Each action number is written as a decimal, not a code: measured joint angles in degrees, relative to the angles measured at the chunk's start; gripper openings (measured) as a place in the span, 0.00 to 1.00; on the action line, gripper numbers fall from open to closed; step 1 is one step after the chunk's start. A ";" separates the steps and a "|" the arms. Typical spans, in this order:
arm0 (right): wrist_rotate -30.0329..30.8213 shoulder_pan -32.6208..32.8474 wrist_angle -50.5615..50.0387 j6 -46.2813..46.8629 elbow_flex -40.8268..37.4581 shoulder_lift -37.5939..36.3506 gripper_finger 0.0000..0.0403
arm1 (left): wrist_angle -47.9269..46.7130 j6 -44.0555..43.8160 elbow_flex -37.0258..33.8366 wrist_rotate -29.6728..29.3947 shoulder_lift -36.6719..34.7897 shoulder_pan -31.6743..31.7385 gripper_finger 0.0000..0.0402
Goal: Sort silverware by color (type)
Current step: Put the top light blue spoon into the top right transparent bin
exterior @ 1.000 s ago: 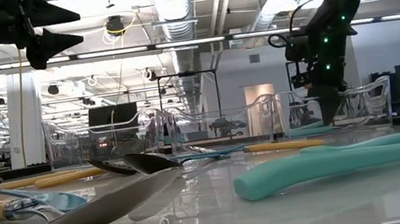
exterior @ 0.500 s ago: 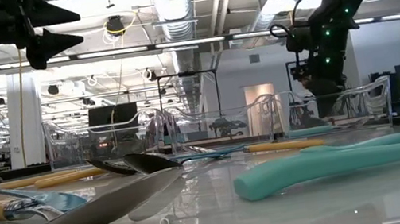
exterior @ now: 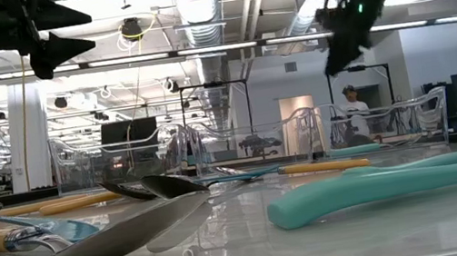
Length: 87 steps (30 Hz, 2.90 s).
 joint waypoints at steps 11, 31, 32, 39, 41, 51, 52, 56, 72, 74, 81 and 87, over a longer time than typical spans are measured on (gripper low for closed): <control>-3.00 32.03 -3.21 10.64 0.00 -2.38 0.54 | -0.25 -0.10 0.00 0.17 0.00 -0.01 0.69; 8.41 67.11 3.56 28.92 -1.40 23.93 0.54 | -2.16 -0.10 -0.02 0.22 0.02 -0.02 0.69; 8.41 67.69 3.87 29.02 -1.40 24.55 0.54 | -2.16 -0.10 -0.02 0.20 0.02 0.00 0.69; 7.94 67.96 3.04 30.88 -1.38 26.31 0.54 | -2.16 -0.10 -0.02 0.21 0.00 -0.02 0.69; 7.08 68.41 3.07 31.47 -1.38 26.28 0.54 | -2.19 -0.10 -0.02 0.12 0.02 -0.01 0.69; 7.48 70.77 3.17 33.79 -2.01 26.28 0.54 | -2.21 -0.10 -0.02 -0.08 0.02 0.00 0.69; 8.13 70.78 3.22 34.27 -2.47 26.28 0.54 | -2.21 -0.10 -0.02 -0.10 0.02 -0.02 0.69; 9.60 70.71 3.66 34.84 -3.42 26.28 0.54 | -2.21 -0.08 -0.02 -0.53 0.00 0.00 0.69; 9.71 70.78 3.88 36.49 -3.45 26.28 0.54 | -2.21 -0.07 -0.02 -1.05 0.02 -0.01 0.69; 9.60 70.78 4.01 36.49 -3.45 26.28 0.54 | -2.21 -0.09 -0.02 -1.05 0.01 -0.01 0.69; 9.59 70.71 4.22 36.52 -3.45 26.28 0.54 | -2.21 -0.07 -0.02 -1.05 0.02 -0.02 0.69; 9.59 70.05 5.47 36.54 -3.45 26.28 0.54 | -2.21 -0.07 -0.02 -1.05 0.02 0.00 0.69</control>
